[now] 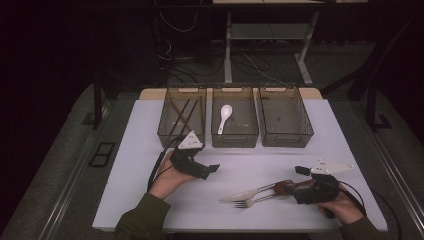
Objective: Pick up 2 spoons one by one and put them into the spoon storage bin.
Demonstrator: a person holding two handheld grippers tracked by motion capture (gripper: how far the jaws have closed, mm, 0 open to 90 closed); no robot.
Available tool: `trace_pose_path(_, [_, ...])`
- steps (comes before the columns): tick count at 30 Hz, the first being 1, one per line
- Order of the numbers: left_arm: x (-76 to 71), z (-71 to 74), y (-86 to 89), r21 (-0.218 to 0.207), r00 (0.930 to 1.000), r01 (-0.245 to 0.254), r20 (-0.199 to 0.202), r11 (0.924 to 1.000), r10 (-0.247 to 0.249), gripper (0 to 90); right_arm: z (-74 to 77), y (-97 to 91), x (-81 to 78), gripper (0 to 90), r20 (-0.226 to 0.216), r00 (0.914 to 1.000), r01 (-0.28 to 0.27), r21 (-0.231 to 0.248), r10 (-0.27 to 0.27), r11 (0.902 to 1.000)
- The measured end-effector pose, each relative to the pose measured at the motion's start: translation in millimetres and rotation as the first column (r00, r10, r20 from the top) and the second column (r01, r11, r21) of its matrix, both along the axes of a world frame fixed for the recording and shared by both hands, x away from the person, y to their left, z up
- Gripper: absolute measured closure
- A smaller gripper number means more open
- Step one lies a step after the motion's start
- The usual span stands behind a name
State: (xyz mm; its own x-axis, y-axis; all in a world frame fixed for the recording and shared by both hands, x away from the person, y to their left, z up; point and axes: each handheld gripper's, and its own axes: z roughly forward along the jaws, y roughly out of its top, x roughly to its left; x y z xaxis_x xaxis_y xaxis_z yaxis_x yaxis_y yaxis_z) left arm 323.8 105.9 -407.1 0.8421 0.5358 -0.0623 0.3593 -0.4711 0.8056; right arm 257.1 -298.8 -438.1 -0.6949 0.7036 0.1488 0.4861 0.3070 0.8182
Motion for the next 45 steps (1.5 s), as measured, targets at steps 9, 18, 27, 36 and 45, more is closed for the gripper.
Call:
trace_pose_path(9, [-26.3, -10.9, 23.1, -0.023, 0.9995, -0.031, 0.011, 0.9992, 0.031, 1.5, 5.1, -1.5, 0.7, 14.4, -0.008, 1.0000, 0.002, -0.022, -0.002, 0.9997])
trace_pose_path(18, [-46.9, -21.5, 41.5, -0.033, 0.9984, -0.055, -0.016, 0.9979, 0.054, 0.0, 12.7, -5.7, 4.2, 14.3, -0.030, 0.9994, -0.015, -0.023, 0.014, 0.9996])
trace_pose_path(27, [-54.8, -29.6, 51.3, -0.054, 0.9962, -0.082, -0.032, 0.9951, 0.081, 0.0, 13.3, -11.5, 15.4, 20.7, -0.082, 0.9929, -0.090, -0.041, 0.086, 0.9951])
trace_pose_path(36, [-54.1, -30.7, 50.5, -0.049, 0.9973, -0.067, -0.034, 0.9966, 0.065, 0.0, 10.7, -21.6, 25.6, 59.7, -0.099, 0.9942, -0.051, -0.086, 0.042, 0.9950])
trace_pose_path(45, [-54.2, -31.0, 49.8, -0.060, 0.9976, -0.059, -0.040, 0.9965, 0.056, 0.0, 1.7, -32.7, 30.9, 85.5, -0.137, 0.9905, -0.019, -0.206, -0.009, 0.9783])
